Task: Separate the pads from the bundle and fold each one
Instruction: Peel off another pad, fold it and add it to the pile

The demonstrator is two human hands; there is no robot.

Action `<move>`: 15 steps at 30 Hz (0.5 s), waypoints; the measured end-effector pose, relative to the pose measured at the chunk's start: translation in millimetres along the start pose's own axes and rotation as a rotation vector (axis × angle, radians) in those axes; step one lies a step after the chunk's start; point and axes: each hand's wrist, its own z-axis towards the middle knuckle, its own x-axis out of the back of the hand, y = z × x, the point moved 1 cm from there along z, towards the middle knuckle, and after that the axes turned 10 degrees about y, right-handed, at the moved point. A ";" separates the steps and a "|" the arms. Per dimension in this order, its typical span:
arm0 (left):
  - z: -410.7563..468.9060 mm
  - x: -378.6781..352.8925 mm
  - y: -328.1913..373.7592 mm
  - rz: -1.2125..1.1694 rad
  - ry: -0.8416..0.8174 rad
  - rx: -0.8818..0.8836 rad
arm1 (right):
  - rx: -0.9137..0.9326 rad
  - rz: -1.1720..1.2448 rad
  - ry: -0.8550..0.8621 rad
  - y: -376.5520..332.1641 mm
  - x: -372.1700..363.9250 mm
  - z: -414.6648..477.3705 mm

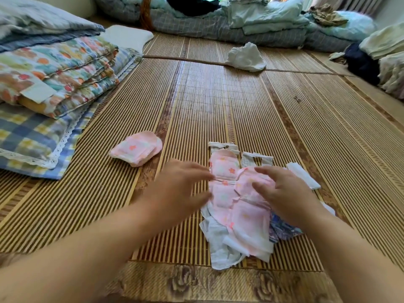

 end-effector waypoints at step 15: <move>-11.8 -45.9 68.7 0.066 -0.410 -0.041 | 0.041 0.151 -0.071 30.8 11.7 -29.9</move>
